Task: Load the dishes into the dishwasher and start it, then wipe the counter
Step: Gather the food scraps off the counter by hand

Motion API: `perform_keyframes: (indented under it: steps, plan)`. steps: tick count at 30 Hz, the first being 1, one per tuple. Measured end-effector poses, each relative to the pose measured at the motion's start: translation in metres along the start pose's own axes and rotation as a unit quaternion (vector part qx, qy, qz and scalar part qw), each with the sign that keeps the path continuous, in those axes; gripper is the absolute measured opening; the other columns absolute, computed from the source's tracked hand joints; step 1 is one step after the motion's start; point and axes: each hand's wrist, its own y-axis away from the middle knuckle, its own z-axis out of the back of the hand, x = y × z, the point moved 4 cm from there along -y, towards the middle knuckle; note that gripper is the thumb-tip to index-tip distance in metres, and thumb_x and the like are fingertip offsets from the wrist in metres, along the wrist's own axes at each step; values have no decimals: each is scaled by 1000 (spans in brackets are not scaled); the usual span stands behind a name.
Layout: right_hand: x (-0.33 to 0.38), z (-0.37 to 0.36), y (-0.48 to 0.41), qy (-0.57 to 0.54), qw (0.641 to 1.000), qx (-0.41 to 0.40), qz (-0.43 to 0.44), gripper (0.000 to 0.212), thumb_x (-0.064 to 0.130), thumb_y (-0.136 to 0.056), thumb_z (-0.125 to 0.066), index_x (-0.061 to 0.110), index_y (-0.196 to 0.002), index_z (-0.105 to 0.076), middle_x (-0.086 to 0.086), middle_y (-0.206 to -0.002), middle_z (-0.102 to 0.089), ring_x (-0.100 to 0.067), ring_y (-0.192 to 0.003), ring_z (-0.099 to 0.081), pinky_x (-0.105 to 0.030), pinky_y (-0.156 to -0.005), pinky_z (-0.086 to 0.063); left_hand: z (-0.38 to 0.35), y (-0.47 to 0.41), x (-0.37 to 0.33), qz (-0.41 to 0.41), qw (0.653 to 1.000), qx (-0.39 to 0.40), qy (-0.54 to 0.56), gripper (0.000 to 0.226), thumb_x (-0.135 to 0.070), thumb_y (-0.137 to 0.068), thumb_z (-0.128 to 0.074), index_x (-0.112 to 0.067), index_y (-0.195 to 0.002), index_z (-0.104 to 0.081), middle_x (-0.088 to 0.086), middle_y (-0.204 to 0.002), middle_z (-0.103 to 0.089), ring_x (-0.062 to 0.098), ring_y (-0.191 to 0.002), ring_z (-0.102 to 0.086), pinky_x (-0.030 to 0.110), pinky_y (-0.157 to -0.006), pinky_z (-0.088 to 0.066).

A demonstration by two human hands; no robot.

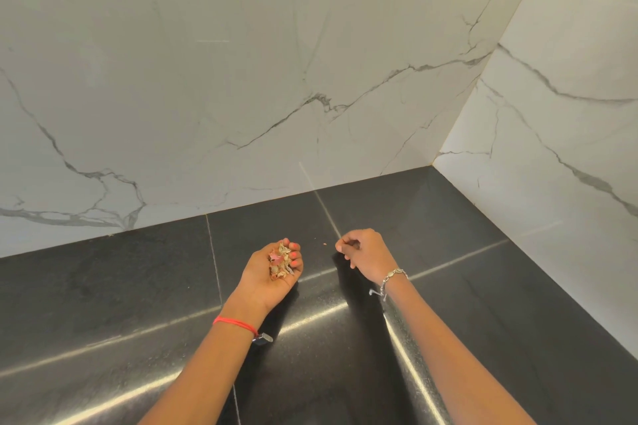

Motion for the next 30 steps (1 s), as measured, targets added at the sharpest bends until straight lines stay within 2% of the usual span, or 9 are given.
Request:
perform_keyframes:
  steps: [5, 10, 13, 15, 17, 21, 24, 28, 30]
  plan:
    - [12, -14, -18, 27, 999, -6, 15, 12, 5, -89, -58, 5, -83, -69, 8, -66, -54, 1, -52, -47, -5, -49, -38, 1, -1, -3, -5, 1000, -1, -4, 27, -8, -95, -33, -9, -72, -49, 7, -58, -51, 12, -43, -43, 16, -40, -38]
    - [23, -20, -29, 130, 991, 30, 16, 17, 4, -90, -55, -4, -87, -70, -13, -89, -69, -2, -53, -47, -15, -59, -40, 1, -1, -5, -6, 1000, -6, -14, 28, -8, -95, -33, -10, -72, -49, 6, -59, -50, 11, -52, -39, 18, -43, -36]
    - [27, -25, -29, 208, 975, 74, 7, 22, 2, -93, -47, -2, -78, -63, -13, -85, -64, -24, -66, -58, -32, -70, -53, 3, -2, -5, -5, 1000, -5, -11, 27, -8, -95, -34, -10, -72, -49, 6, -60, -50, 12, -49, -40, 18, -42, -38]
    - [31, -30, -23, 284, 954, 94, 14, 21, -3, -90, -44, -2, -73, -56, -14, -82, -52, -34, -84, -58, -35, -80, -50, 4, -2, -4, -6, 1000, -3, -16, 28, -8, -95, -33, -10, -71, -48, 6, -59, -50, 12, -49, -39, 18, -40, -37]
    - [33, -31, -16, 303, 948, 98, 23, 28, -7, -88, -43, 4, -61, -44, -17, -81, -47, -37, -89, -54, -34, -76, -44, 4, -2, -3, -7, 1000, 0, -21, 29, -8, -95, -32, -10, -71, -48, 6, -58, -50, 11, -48, -39, 17, -40, -36]
    - [27, -4, -12, 70, 992, 94, -40, 35, 7, -94, -46, 11, -60, -42, -4, -66, -49, -10, -56, -53, -26, -65, -42, 2, 3, 2, -5, 1000, 8, -13, 28, -7, -93, -32, -9, -70, -48, 7, -56, -51, 12, -41, -43, 16, -39, -37]
    - [49, 18, 11, -87, 991, 98, -16, 29, 12, -95, -49, 12, -66, -53, -3, -58, -48, -5, -40, -41, -19, -55, -40, 2, 4, 9, -3, 1000, 10, -25, 28, -6, -94, -32, -9, -71, -49, 7, -57, -51, 13, -41, -44, 16, -39, -38]
    - [92, 5, 56, -15, 992, 122, 34, 18, 12, -92, -53, 15, -80, -66, 5, -64, -58, 1, -48, -51, -12, -54, -42, 4, 3, 25, -4, 998, 16, -61, 26, -4, -92, -33, -5, -74, -52, 9, -58, -54, 14, -46, -49, 20, -45, -43]
    - [100, -16, 74, 95, 990, 82, 62, 17, 10, -89, -53, 10, -83, -70, 1, -81, -64, -6, -71, -64, -16, -65, -47, 10, 3, 32, -1, 996, 7, -92, 27, -3, -90, -36, -3, -71, -55, 8, -63, -55, 16, -55, -55, 25, -56, -47]
